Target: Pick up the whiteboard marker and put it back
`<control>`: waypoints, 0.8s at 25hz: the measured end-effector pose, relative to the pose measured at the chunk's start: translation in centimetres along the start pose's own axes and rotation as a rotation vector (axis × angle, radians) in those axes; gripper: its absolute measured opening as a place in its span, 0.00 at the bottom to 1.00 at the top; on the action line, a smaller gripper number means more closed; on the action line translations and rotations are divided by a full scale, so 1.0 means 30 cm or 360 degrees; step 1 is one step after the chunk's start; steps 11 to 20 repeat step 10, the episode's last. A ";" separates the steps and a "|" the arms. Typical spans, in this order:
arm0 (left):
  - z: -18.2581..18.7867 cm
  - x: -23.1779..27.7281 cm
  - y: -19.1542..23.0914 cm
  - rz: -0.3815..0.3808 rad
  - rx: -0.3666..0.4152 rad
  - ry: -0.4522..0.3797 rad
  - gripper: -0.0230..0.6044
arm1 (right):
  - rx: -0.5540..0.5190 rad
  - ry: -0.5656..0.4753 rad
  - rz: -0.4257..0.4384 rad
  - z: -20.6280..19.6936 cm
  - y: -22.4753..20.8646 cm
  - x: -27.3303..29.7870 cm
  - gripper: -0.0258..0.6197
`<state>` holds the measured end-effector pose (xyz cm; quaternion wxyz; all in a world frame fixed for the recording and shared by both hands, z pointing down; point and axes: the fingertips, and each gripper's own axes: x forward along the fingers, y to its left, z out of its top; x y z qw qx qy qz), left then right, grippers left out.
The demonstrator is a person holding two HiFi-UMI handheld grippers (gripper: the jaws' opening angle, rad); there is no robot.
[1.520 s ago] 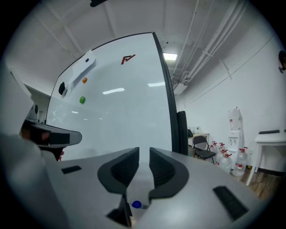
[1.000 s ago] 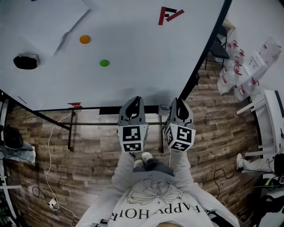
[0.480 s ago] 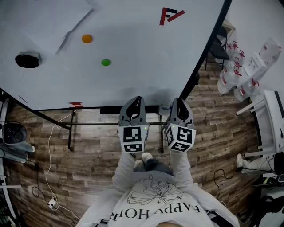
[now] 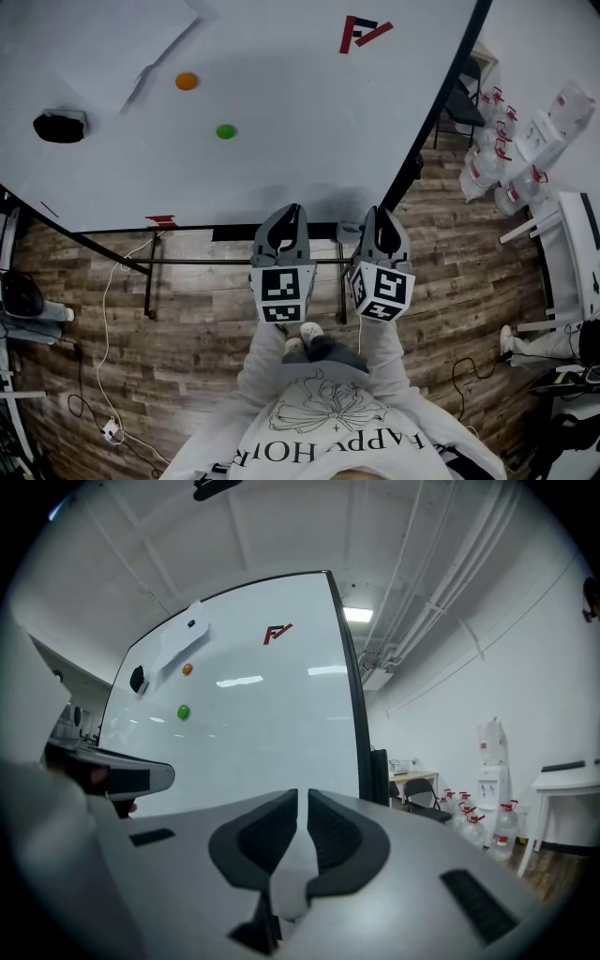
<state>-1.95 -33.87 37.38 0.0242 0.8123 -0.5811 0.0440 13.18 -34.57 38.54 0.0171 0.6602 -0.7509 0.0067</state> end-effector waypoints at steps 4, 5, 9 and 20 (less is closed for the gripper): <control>0.001 -0.006 0.000 -0.0004 -0.0001 0.0000 0.05 | -0.0006 -0.0006 -0.0001 0.006 0.000 -0.007 0.09; -0.001 -0.007 0.000 -0.0005 -0.0002 0.0001 0.05 | -0.0004 -0.0006 -0.0003 0.005 0.000 -0.008 0.09; -0.004 -0.003 0.003 -0.0006 -0.0001 0.0004 0.05 | 0.0009 -0.0005 -0.0009 0.002 -0.006 -0.003 0.09; -0.004 -0.001 0.004 -0.0005 0.0000 0.0005 0.05 | 0.0012 -0.0005 -0.0010 0.002 -0.008 -0.001 0.09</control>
